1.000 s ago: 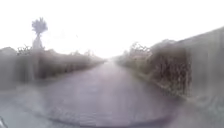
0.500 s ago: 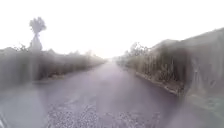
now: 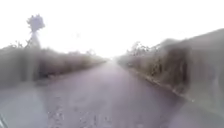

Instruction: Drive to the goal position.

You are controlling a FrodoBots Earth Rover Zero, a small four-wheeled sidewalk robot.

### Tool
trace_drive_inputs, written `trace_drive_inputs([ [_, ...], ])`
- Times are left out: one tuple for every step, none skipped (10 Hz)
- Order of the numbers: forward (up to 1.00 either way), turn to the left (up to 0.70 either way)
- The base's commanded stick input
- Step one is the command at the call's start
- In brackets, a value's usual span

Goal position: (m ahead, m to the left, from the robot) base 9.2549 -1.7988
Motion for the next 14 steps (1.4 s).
trace_drive_inputs([
  [0.7,-0.14],
  [0.7,-0.14],
  [0.7,-0.14],
  [0.7,-0.14],
  [0.7,-0.14],
  [0.7,0.0],
  [0.7,0.0],
  [0.7,0.0],
  [0.7,0.0],
  [0.7,0.0],
  [0.7,0.0],
  [0.7,0.0],
  [0.7,0.0],
  [0.7,0.0],
])
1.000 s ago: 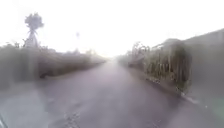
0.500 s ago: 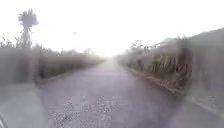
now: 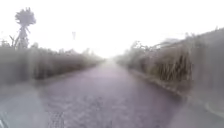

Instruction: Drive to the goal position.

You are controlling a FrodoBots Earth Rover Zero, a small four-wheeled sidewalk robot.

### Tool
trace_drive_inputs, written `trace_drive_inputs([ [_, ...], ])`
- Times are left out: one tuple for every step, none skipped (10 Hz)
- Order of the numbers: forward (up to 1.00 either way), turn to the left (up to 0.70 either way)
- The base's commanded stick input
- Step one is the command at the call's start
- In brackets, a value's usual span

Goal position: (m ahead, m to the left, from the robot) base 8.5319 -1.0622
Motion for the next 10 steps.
trace_drive_inputs([
  [0.7,0.0],
  [0.7,0.0],
  [0.7,0.0],
  [0.7,0.0],
  [0.7,-0.14],
  [0.7,-0.14],
  [0.7,-0.14],
  [0.7,0.0],
  [0.7,0.0],
  [0.7,0.0],
])
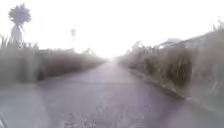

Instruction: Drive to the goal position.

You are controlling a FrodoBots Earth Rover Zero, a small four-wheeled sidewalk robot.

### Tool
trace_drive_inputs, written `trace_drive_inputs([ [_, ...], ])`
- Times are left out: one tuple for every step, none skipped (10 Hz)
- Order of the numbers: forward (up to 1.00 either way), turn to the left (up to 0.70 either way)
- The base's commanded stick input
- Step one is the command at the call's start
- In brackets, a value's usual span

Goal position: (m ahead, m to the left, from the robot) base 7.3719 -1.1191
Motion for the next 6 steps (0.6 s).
trace_drive_inputs([
  [0.7,0.0],
  [0.7,0.0],
  [0.7,0.0],
  [0.7,0.0],
  [0.7,-0.14],
  [0.7,-0.14],
])
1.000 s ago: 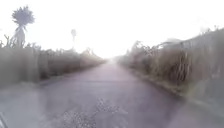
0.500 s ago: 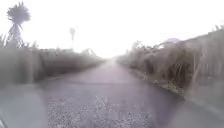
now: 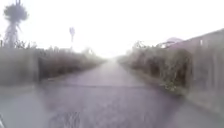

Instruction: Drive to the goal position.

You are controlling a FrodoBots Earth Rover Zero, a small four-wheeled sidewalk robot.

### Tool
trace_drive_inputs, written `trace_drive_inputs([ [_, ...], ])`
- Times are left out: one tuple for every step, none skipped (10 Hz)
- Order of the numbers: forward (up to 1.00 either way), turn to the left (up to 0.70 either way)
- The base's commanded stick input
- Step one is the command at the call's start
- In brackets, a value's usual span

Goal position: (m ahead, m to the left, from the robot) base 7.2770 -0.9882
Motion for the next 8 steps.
trace_drive_inputs([
  [0.7,-0.14],
  [0.7,-0.14],
  [0.7,-0.14],
  [0.7,-0.14],
  [0.7,-0.14],
  [0.7,-0.14],
  [0.7,-0.09],
  [0.7,-0.03],
])
